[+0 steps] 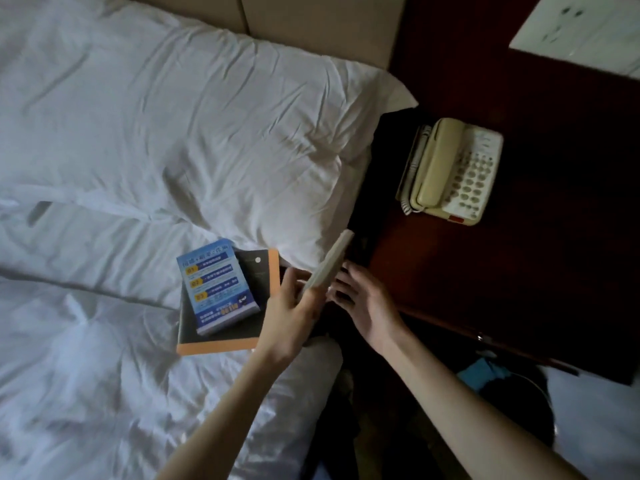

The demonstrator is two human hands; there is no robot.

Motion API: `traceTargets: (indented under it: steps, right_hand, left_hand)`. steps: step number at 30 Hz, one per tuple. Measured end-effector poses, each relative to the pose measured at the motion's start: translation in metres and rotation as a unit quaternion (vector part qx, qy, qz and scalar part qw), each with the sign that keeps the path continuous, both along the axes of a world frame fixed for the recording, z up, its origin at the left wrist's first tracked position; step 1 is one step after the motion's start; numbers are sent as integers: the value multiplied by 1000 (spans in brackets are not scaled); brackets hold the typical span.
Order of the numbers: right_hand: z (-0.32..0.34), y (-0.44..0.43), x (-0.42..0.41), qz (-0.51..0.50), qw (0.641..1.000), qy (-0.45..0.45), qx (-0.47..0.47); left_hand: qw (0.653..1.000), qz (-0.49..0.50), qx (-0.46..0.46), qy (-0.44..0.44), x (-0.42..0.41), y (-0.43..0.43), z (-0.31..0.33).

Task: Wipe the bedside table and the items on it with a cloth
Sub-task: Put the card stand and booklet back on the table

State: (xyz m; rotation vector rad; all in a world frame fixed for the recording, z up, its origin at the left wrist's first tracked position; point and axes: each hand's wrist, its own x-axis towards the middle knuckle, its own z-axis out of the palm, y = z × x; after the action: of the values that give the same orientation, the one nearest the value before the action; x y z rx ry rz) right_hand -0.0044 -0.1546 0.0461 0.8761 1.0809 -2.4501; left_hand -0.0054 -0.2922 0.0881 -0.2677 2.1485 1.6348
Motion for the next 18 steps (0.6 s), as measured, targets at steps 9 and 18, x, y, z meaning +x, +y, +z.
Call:
traceTargets:
  steps: [9, 18]
  right_hand:
    - [7, 98, 24, -120, 992, -3, 27]
    - [-10, 206, 11, -211, 945, -121, 221]
  left_hand:
    - [987, -158, -3, 15, 3, 86, -10]
    - [957, -259, -88, 97, -6, 152, -58]
